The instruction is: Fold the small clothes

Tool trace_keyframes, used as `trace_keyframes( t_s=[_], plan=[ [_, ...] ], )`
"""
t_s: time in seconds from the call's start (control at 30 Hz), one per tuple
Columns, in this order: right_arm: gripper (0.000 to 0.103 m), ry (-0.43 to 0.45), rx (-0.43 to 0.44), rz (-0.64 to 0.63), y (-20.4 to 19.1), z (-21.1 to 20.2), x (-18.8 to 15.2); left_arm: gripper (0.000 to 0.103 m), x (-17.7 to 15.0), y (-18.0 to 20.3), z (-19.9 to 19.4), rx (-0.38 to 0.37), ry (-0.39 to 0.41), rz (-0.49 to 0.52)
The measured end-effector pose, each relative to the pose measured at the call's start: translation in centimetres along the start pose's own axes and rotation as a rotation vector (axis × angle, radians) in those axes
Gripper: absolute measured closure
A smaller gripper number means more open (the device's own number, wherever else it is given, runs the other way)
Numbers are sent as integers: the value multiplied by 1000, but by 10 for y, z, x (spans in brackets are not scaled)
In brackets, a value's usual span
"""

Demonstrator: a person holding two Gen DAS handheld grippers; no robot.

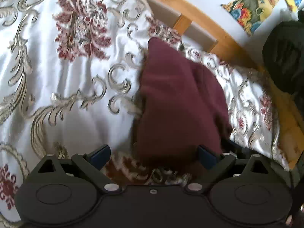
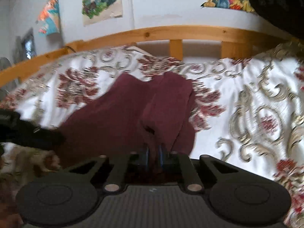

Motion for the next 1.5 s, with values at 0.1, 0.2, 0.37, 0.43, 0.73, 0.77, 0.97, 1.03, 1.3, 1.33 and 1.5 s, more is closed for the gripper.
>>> trace_keyframes(
  t_s=[0.1,0.2,0.37,0.43,0.73,0.77,0.97,1.03,1.3,1.33,1.5],
  plan=[
    [92,0,-24,37,12,5,1,6,-4,-4,-1,-16,-15,-28],
    [92,2,-40,20,14,10,-1,6,-5,-5,-3,-12,-14,-32],
    [85,2,-70,3,11,7,-4,5,-6,-1,-6,5,-23,-20],
    [77,-1,-74,16,12,3,-5,5,-4,1,-10,11,-21,-15],
    [43,37,-133,35,4,-31,1,1,0,18,-58,112,109,164],
    [39,43,-138,39,3,-35,2,1,-1,20,-66,120,126,186],
    [10,117,-147,82,-8,-77,3,1,-14,24,-105,141,198,266],
    [4,151,-132,100,-16,-93,2,1,-19,24,-114,146,220,282],
    [0,205,-107,163,-50,-154,-14,1,-43,33,-149,105,319,363],
    [0,205,-106,174,-53,-160,-18,1,-47,33,-151,100,322,372],
    [0,203,-119,173,-65,-181,-27,1,-62,28,-155,97,304,412]
  ],
)
Point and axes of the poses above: each gripper's, at about its wrist camera, not at the fingertips, and z roughly the way its jaws point, y to its right, x to its top, the point moved 4 cm from there along z, roughly the way its jaws point, and after that the axes turned 3 degrees about -z, right-handed, at the moved point
